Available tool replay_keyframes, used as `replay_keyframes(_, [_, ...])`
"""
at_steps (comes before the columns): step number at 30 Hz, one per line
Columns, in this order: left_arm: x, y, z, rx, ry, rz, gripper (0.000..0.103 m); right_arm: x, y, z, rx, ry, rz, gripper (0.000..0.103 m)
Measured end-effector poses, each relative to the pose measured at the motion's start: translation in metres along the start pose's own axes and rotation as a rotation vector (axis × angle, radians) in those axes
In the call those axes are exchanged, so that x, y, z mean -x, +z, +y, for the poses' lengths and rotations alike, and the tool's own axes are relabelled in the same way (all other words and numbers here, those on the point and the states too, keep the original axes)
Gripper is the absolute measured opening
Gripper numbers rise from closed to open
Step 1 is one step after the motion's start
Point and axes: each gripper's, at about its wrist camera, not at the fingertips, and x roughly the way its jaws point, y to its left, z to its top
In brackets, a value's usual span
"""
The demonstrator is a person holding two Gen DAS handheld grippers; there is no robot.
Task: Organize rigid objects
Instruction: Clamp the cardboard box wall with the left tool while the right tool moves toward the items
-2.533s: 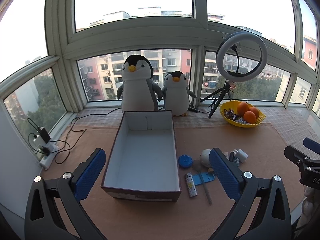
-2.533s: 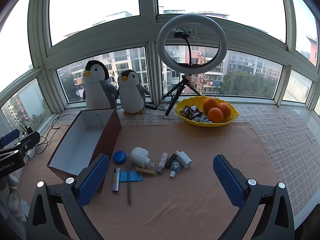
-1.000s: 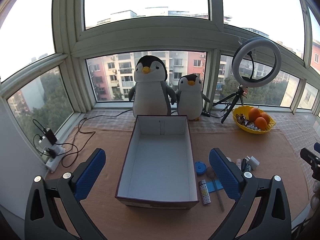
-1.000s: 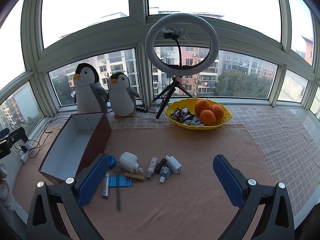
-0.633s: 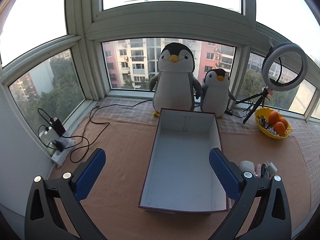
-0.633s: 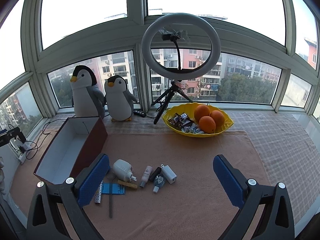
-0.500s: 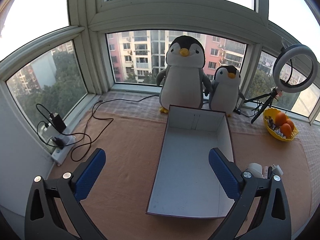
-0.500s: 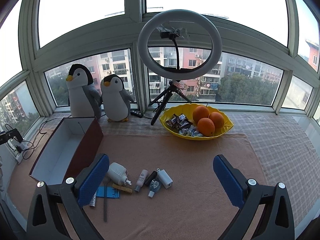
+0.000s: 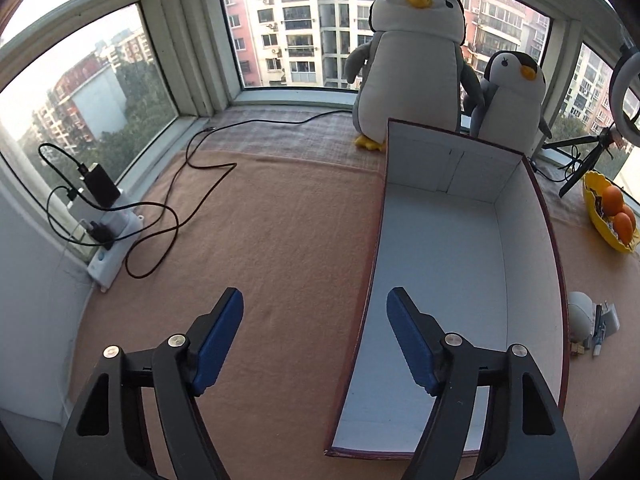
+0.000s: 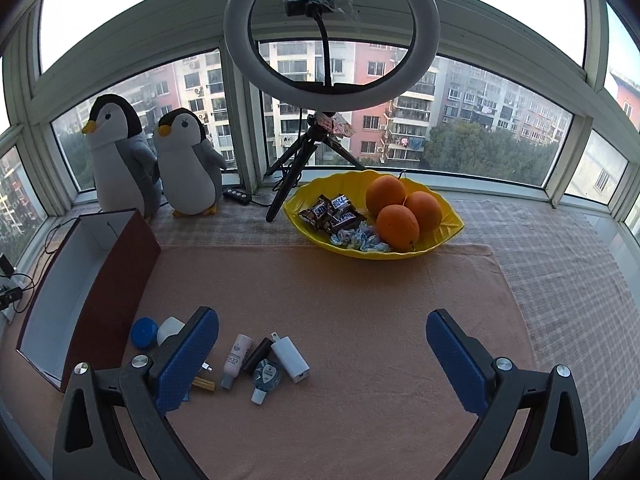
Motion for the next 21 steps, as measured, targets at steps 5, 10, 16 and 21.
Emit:
replay_keyframes(5, [-0.012,-0.005,-0.004,-0.033,0.003,0.028,0.063,-0.028,-0.005,-0.009,0.010,-0.034,0.041,0.098])
replay_keyframes(10, [-0.030,-0.018,-0.009,-0.045,-0.025,0.081,0.040,-0.033,-0.011,-0.005,0.048,-0.023,0.047,0.098])
replay_keyframes(16, [-0.035,-0.030,-0.017,-0.053,-0.043,0.095,0.022,-0.017,-0.015,0.003,0.087,0.002,0.030,0.098])
replay_keyframes(21, [-0.025,-0.027,-0.020,-0.048,-0.046,0.087,0.022,-0.003,-0.012,0.000,0.113,0.030,0.033,0.098])
